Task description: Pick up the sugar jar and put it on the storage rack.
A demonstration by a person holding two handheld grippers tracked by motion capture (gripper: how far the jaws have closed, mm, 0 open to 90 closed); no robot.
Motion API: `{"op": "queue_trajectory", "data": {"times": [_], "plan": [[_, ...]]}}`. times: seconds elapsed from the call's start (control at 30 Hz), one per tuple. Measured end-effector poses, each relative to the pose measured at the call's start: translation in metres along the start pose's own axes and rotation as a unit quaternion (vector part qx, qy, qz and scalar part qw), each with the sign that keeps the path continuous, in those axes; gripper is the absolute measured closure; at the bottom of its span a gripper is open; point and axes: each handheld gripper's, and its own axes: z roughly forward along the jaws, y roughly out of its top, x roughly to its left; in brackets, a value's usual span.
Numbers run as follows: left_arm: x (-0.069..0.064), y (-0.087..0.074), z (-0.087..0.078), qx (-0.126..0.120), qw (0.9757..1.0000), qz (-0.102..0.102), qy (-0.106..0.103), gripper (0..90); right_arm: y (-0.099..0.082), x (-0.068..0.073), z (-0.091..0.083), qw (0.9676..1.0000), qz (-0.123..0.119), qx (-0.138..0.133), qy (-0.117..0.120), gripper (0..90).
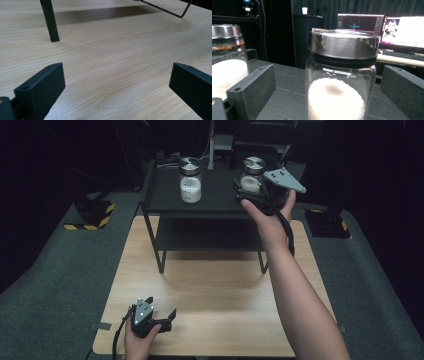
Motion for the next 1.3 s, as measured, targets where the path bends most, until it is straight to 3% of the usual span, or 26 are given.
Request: {"op": "queue_trajectory", "data": {"times": [0.8,1.3], "plan": [[0.001,0.0,-0.001,0.002,1.0,-0.001,0.001,0.6,-0.011,0.0,-0.033,0.9998,0.002,-0.016,0.013,0.0],[0.0,0.001,0.0,0.003,1.0,0.002,0.002,0.6,-0.026,-0.003,-0.072,0.9988,0.001,-0.037,0.031,0.0]]}}
